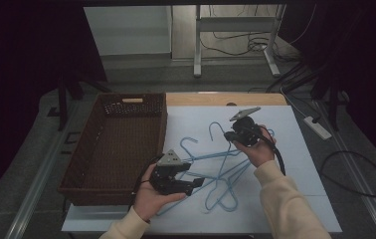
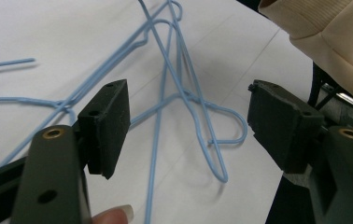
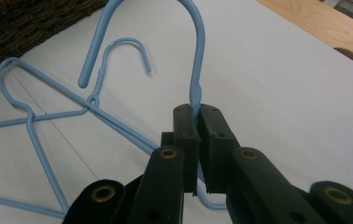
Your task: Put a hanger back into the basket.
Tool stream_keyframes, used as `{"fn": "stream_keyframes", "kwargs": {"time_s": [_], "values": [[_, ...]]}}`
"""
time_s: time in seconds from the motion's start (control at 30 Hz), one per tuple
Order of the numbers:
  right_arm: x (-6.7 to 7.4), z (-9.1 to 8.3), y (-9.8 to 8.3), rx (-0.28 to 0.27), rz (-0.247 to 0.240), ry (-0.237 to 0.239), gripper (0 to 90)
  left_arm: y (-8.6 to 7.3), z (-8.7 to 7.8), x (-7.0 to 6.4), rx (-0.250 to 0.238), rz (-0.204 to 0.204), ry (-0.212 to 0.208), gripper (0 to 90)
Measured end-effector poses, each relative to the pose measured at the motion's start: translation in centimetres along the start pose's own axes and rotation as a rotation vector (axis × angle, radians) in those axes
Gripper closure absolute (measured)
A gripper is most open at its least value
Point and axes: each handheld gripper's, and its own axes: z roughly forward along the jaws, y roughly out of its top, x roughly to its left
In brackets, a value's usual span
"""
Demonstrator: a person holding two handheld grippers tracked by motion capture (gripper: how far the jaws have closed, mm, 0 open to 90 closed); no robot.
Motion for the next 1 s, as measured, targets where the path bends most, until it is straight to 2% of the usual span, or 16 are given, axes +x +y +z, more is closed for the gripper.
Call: {"fn": "stream_keyframes", "kwargs": {"time_s": [0.4, 0.47, 0.53, 0.57, 0.6, 0.73, 0.9, 1.0], "values": [[0.0, -0.1, 0.0, -0.002, 0.000, -0.003, 86.4, 0.8, 3.8, -0.3, 0.049, -0.013, -0.011, 30.8], [0.0, -0.1, -0.1, -0.006, 0.002, -0.003, 86.3, 0.8, 4.9, -0.2, 0.062, -0.022, -0.004, 30.9], [0.0, -0.1, -0.1, -0.007, 0.001, -0.003, 86.4, 0.9, 5.2, -0.2, 0.069, -0.021, -0.004, 30.9], [0.0, -0.1, -0.1, -0.012, 0.001, -0.002, 86.4, 0.9, 6.0, -0.2, 0.081, -0.023, 0.002, 30.9], [0.0, -0.1, -0.1, -0.012, 0.001, -0.002, 86.4, 0.9, 6.0, -0.2, 0.081, -0.023, 0.002, 31.1], [0.0, -0.3, -0.2, -0.015, 0.003, -0.002, 86.3, 0.9, 7.9, 0.2, 0.092, -0.042, 0.022, 31.6], [-0.1, -0.3, -0.2, -0.022, 0.004, -0.002, 86.3, 1.0, 9.3, 0.3, 0.104, -0.049, 0.020, 33.4], [-0.1, -0.3, -0.3, -0.027, 0.008, 0.000, 86.3, 1.0, 10.2, 0.5, 0.108, -0.051, 0.025, 38.3]]}}
